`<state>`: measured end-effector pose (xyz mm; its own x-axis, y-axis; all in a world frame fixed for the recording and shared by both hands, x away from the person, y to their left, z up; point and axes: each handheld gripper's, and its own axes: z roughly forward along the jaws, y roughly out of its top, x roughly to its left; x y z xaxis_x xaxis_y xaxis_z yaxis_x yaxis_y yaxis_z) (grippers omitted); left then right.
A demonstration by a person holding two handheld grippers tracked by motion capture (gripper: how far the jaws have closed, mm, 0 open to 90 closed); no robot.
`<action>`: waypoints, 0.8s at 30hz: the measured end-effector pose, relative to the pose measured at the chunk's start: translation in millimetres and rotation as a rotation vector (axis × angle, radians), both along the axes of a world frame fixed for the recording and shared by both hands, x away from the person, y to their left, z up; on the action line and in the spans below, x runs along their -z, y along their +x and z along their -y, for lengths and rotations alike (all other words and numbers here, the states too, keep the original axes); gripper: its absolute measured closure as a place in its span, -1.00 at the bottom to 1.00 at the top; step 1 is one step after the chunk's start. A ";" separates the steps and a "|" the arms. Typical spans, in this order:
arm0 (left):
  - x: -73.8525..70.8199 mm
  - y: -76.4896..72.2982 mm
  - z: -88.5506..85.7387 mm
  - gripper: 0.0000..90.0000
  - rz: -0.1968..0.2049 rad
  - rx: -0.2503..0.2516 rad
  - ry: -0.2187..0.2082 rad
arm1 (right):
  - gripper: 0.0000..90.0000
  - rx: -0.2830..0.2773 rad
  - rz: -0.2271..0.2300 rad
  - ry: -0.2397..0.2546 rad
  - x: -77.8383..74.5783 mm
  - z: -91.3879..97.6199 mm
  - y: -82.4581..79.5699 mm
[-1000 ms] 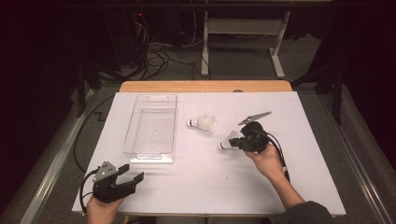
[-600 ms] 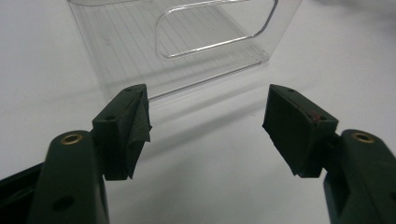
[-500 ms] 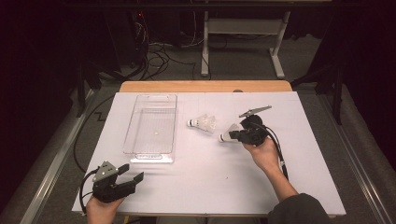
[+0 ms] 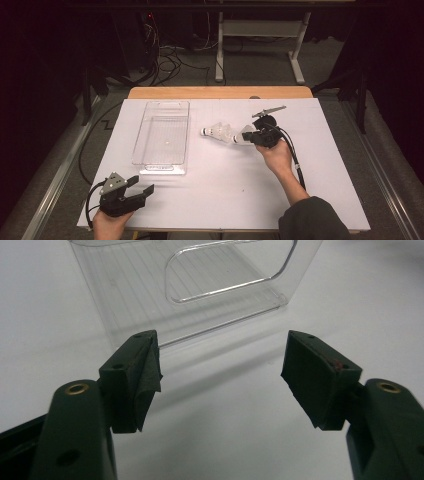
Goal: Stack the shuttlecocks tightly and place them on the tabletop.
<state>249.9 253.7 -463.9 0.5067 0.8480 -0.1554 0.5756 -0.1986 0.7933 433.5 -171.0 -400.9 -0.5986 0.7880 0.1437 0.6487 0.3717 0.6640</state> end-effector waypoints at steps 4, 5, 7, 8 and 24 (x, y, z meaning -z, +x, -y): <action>-0.1 -0.3 0.5 -0.28 0.001 0.002 0.001 | 1.00 0.002 0.005 0.003 -0.4 -5.1 4.6; -0.1 -0.4 0.5 -0.28 0.002 0.003 0.003 | 1.00 0.005 0.003 0.001 0.1 -7.2 5.7; -0.1 -0.3 0.6 -0.28 0.001 0.004 0.003 | 1.00 0.005 0.007 0.000 1.1 -9.9 7.8; 0.0 -0.3 0.5 -0.28 0.001 0.004 0.003 | 1.00 0.006 0.007 0.001 1.4 -10.8 8.5; 0.0 -0.3 0.7 -0.28 0.000 0.007 0.005 | 1.00 0.011 0.021 0.016 8.5 -24.3 19.4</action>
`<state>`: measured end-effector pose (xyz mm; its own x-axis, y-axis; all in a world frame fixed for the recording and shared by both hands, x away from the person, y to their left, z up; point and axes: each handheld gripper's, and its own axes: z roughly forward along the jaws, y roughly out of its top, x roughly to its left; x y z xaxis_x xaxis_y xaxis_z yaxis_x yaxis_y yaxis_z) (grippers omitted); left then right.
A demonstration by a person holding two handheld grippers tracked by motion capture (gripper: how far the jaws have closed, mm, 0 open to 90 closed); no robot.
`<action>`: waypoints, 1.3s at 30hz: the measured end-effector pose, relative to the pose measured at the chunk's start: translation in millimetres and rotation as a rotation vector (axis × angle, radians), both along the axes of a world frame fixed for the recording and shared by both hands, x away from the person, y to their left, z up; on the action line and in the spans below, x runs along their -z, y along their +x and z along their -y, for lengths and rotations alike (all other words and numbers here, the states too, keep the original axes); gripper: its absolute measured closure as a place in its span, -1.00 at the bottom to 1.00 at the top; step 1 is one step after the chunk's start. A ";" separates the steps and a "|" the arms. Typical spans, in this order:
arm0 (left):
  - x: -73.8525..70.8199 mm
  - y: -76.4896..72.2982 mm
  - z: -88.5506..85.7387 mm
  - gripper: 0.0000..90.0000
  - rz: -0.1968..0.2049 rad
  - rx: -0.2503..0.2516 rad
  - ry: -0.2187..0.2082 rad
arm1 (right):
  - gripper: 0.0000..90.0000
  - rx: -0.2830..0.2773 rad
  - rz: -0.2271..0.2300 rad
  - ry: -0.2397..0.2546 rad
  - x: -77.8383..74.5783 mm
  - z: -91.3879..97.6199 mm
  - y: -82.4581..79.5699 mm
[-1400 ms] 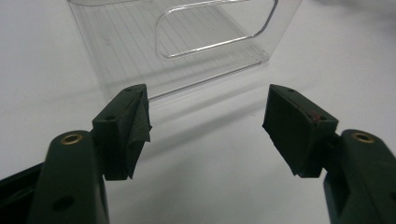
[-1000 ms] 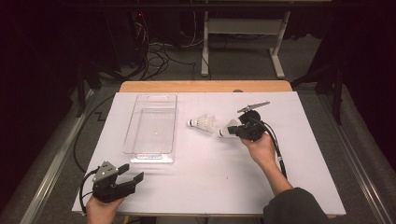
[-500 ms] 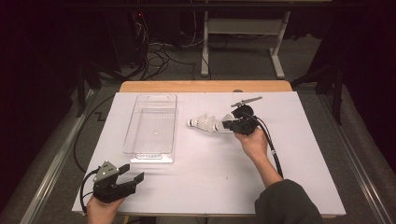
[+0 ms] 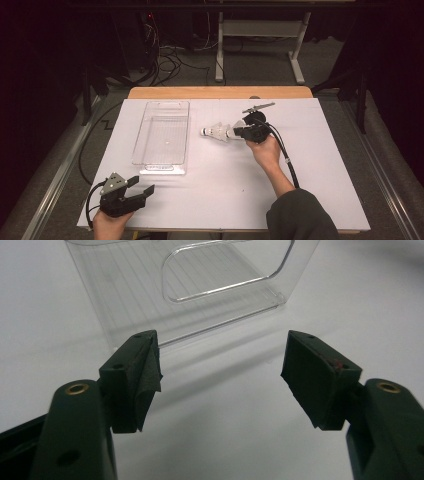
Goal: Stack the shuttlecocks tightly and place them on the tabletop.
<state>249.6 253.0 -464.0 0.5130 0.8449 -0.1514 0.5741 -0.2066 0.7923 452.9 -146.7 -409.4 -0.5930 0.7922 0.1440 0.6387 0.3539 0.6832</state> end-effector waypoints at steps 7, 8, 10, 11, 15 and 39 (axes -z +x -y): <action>0.0 0.1 0.1 -0.28 0.000 0.001 0.001 | 1.00 0.009 -0.004 0.004 1.7 -1.2 1.5; 0.1 0.1 0.3 -0.28 0.001 -0.001 -0.002 | 1.00 0.010 -0.002 0.005 1.7 -1.3 1.7; 0.1 0.0 0.3 -0.28 0.001 -0.001 -0.003 | 1.00 0.010 0.000 0.004 1.9 -1.3 2.2; 0.0 0.0 0.1 -0.28 0.001 0.001 0.000 | 1.00 0.011 0.001 0.004 2.1 -1.4 2.2; 0.0 0.0 0.5 -0.28 0.003 -0.001 -0.001 | 1.00 0.010 0.008 0.004 2.3 -3.0 1.6; 0.2 0.1 0.6 -0.28 0.000 0.002 -0.001 | 0.95 -0.007 -0.033 -0.037 10.1 -3.0 2.2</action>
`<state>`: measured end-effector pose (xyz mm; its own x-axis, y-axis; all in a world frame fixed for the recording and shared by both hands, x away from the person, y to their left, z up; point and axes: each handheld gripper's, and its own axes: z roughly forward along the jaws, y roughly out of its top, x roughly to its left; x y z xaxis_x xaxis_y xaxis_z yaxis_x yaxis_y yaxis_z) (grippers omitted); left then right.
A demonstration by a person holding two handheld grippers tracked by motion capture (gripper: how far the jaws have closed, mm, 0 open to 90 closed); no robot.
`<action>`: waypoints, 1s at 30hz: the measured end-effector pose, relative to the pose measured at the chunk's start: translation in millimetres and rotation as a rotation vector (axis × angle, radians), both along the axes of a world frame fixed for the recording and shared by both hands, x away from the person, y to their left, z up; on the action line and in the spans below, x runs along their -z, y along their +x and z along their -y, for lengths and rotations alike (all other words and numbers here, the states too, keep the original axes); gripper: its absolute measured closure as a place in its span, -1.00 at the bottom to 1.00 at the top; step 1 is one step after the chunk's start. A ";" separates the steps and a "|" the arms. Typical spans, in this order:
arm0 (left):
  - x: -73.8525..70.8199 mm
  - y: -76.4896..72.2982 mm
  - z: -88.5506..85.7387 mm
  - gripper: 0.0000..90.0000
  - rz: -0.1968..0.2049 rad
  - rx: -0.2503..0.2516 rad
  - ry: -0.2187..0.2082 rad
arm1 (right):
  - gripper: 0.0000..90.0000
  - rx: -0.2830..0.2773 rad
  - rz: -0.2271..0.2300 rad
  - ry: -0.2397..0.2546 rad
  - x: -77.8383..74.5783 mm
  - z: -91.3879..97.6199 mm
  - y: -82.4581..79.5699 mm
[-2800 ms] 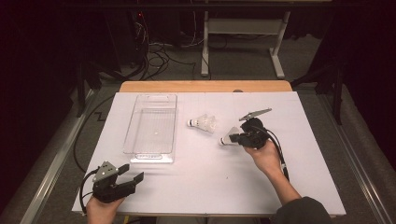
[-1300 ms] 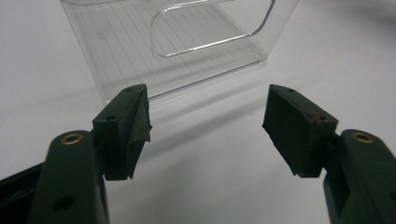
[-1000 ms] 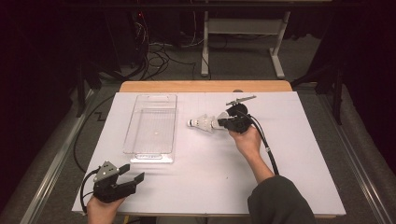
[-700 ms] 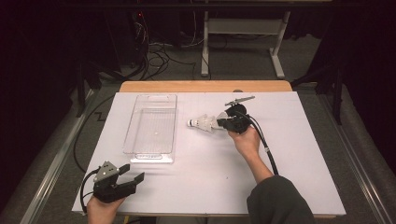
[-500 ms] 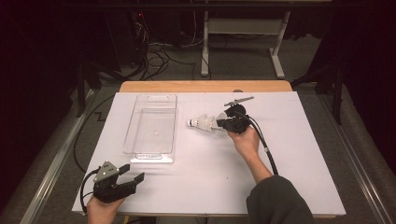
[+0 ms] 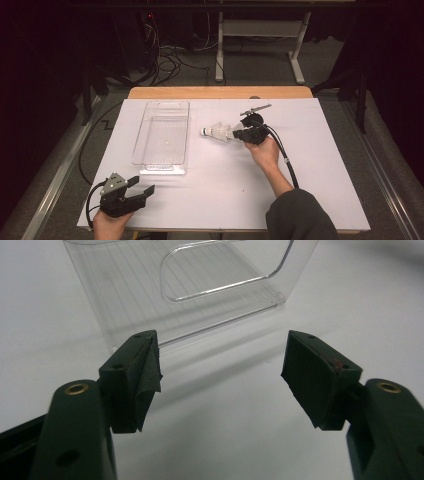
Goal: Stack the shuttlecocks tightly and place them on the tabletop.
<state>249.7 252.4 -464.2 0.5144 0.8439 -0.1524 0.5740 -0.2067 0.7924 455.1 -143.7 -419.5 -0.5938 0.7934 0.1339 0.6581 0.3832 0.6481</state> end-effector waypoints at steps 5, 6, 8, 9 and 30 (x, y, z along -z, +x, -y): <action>0.0 0.0 0.2 -0.28 0.001 0.000 0.002 | 0.89 0.005 -0.020 -0.019 2.6 1.0 0.6; 0.0 0.0 0.2 -0.28 0.000 0.000 0.002 | 0.88 0.007 -0.027 -0.022 3.4 1.0 0.8; 0.0 0.0 0.3 -0.28 0.001 0.000 0.002 | 0.86 0.014 -0.037 -0.028 4.7 0.7 1.2; 0.0 0.0 0.4 -0.28 0.001 0.001 0.003 | 0.86 0.012 -0.037 -0.032 5.2 0.6 1.5; 0.1 0.1 0.8 -0.28 0.001 0.005 0.005 | 0.98 -0.007 -0.015 -0.018 6.2 -7.0 2.4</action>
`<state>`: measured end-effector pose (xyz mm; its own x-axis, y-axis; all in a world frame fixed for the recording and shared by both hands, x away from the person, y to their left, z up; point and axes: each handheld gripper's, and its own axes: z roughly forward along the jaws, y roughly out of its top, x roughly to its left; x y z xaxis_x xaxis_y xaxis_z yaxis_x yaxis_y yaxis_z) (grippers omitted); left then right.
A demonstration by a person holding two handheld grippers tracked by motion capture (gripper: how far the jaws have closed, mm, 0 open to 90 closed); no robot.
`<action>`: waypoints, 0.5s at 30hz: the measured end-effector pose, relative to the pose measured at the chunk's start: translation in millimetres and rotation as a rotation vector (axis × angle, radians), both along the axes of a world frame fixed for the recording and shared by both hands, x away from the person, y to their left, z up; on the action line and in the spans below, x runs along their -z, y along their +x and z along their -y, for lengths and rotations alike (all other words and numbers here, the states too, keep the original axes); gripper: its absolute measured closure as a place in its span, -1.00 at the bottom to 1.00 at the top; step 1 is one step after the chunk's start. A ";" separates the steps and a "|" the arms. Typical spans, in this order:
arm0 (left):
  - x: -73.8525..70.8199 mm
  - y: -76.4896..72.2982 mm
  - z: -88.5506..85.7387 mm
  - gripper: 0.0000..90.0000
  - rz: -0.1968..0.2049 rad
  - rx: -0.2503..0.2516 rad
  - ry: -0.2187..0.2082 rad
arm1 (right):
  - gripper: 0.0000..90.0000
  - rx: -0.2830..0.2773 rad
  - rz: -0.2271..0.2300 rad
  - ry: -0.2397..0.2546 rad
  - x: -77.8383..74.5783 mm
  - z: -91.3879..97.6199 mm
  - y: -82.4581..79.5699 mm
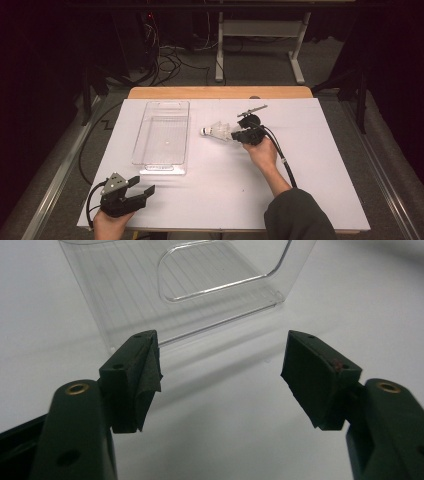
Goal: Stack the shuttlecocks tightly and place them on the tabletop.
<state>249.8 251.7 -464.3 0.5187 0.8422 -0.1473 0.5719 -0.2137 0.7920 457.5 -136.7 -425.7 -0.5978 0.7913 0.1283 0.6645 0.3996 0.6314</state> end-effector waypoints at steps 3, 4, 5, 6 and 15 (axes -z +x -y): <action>0.0 -0.1 0.0 -0.28 -0.001 0.001 0.000 | 0.99 -0.007 0.005 0.013 -0.2 -0.3 0.3; -0.1 0.0 0.0 -0.28 -0.001 0.001 0.001 | 0.99 -0.009 0.005 0.016 -0.2 -0.6 0.4; 0.0 0.0 0.0 -0.28 0.000 0.000 0.000 | 1.00 -0.013 0.008 0.020 -0.3 -0.8 0.5; -0.1 -0.1 0.0 -0.27 -0.001 0.001 0.001 | 1.00 -0.015 0.012 0.025 -0.6 -1.1 0.3; -0.1 -0.1 0.2 -0.27 0.000 0.001 0.001 | 1.00 -0.039 0.048 0.049 -3.1 -4.1 0.1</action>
